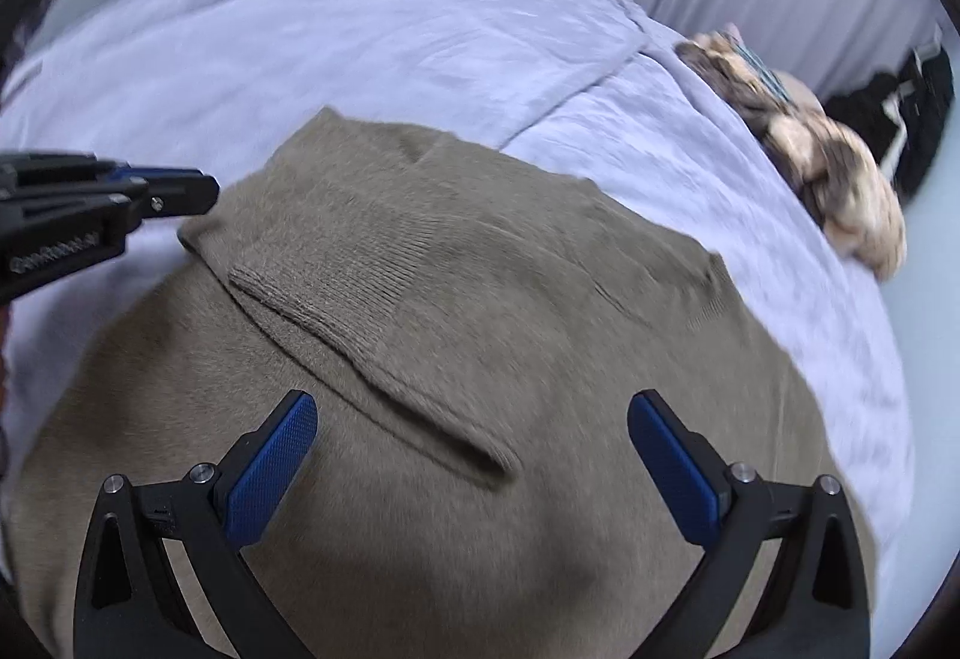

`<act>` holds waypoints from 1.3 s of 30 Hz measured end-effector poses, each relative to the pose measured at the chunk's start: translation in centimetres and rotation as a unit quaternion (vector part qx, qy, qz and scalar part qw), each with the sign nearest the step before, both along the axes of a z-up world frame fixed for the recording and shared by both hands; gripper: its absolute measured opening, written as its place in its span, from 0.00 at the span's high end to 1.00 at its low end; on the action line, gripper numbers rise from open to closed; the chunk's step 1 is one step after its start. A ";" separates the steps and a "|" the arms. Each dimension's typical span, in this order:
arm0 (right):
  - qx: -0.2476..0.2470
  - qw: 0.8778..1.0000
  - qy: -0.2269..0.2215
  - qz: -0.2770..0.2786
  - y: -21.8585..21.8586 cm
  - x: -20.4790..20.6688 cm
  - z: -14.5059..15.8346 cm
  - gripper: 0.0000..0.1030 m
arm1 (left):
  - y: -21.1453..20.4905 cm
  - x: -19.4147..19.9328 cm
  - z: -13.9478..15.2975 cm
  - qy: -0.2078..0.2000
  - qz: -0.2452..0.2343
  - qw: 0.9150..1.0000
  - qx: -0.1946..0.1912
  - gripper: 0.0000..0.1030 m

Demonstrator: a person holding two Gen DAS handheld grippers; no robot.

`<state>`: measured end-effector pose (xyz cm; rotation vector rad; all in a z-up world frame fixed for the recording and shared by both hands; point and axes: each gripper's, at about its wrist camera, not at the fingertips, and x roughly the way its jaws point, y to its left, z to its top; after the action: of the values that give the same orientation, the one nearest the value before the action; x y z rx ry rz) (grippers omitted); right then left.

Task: Fold small clothes

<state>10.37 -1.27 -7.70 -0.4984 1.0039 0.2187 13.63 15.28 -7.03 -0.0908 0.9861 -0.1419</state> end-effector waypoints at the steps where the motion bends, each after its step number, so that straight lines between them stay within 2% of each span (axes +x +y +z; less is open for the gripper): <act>1: -0.017 1.000 0.000 0.006 0.5 0.4 -0.6 0.03 | 0.0 0.1 -0.5 0.005 0.003 1.000 0.005 0.92; 2: -0.032 0.999 0.000 0.006 0.8 1.0 -1.3 0.22 | -0.1 0.1 -0.9 0.010 0.005 1.000 0.007 0.92; 3: -0.041 0.999 0.001 0.002 0.8 1.6 -1.7 0.68 | -0.1 0.1 -1.2 0.012 0.006 1.000 0.007 0.92; 4: -0.034 0.999 0.011 -0.006 0.5 2.1 -1.8 0.93 | -0.1 0.1 -1.4 0.013 0.007 1.000 0.007 0.92; 5: -0.009 1.000 0.017 -0.025 -0.3 2.6 -1.5 0.89 | -0.2 0.1 -1.5 0.012 0.007 1.000 0.008 0.92; 6: 0.038 0.998 0.009 -0.052 -1.8 2.9 -0.7 0.89 | -0.2 0.1 -1.4 0.012 0.007 1.000 0.009 0.92; 8: 0.151 0.980 -0.002 -0.132 -6.2 3.2 0.8 0.89 | -0.2 0.1 -1.4 0.013 0.007 1.000 0.010 0.92; 10: 0.260 0.941 -0.002 -0.218 -11.6 3.0 1.0 0.89 | -0.3 0.1 -1.4 0.014 0.006 1.000 0.013 0.92; 12: 0.363 0.880 0.014 -0.307 -17.5 2.1 -0.5 0.88 | -0.5 0.2 -1.3 0.015 0.003 1.000 0.013 0.92; 14: 0.423 0.835 0.042 -0.349 -20.8 1.2 -2.4 0.84 | -0.7 0.2 -1.1 0.015 0.002 1.000 0.019 0.92; 15: 0.435 0.824 0.054 -0.360 -21.7 0.7 -3.2 0.84 | -0.8 0.3 -1.1 0.016 0.002 1.000 0.023 0.92; 17: 0.451 0.811 0.069 -0.366 -22.8 -0.3 -4.2 0.81 | -0.9 0.3 -1.1 0.015 0.002 0.999 0.028 0.92; 19: 0.484 0.794 0.071 -0.361 -23.4 -1.1 -4.6 0.56 | -0.8 0.3 -1.0 0.014 0.005 1.000 0.028 0.92; 20: 0.500 0.786 0.069 -0.357 -23.6 -1.2 -4.6 0.40 | -0.8 0.3 -0.9 0.014 0.006 1.000 0.027 0.92; 21: 0.510 0.781 0.063 -0.354 -23.7 -1.4 -4.4 0.35 | -0.8 0.3 -0.8 0.014 0.006 0.999 0.029 0.82; 22: 0.508 0.785 0.057 -0.350 -23.6 -1.4 -4.1 0.35 | -0.7 0.3 -0.7 0.014 0.006 0.999 0.031 0.37; 23: 0.501 0.791 0.055 -0.347 -23.5 -1.3 -3.8 0.35 | -0.6 0.3 -0.5 0.014 0.012 0.999 0.036 0.04; 25: 0.487 0.803 0.052 -0.339 -23.1 -0.9 -3.4 0.35 | -0.3 0.0 0.2 -0.017 0.020 0.999 0.041 0.01; 26: 0.485 0.804 0.052 -0.340 -23.1 -0.9 -3.4 0.35 | -0.4 0.2 0.4 -0.017 0.014 0.999 0.041 0.01; 30: 0.490 0.798 0.056 -0.347 -23.5 -0.8 -3.9 0.35 | -0.6 2.0 0.7 -0.018 0.001 0.998 0.061 0.01; 33: 0.496 0.791 0.051 -0.354 -24.0 -0.7 -3.9 0.35 | -0.3 4.9 0.1 0.006 -0.006 0.999 0.048 0.01; 37: 0.499 0.782 0.041 -0.371 -24.8 0.0 -3.6 0.35 | 0.3 8.6 -2.2 0.064 0.007 0.998 0.020 0.01; 38: 0.500 0.780 0.042 -0.374 -25.0 0.3 -3.6 0.40 | 0.3 8.9 -2.6 0.069 0.015 0.997 0.017 0.01; 39: 0.500 0.780 0.046 -0.375 -25.1 0.8 -3.7 0.66 | 0.2 9.1 -2.9 0.071 0.019 0.997 0.016 0.01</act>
<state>11.13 -26.34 -11.42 0.9019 0.9586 0.0295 22.69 15.43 -9.94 -0.0907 1.1268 -0.0849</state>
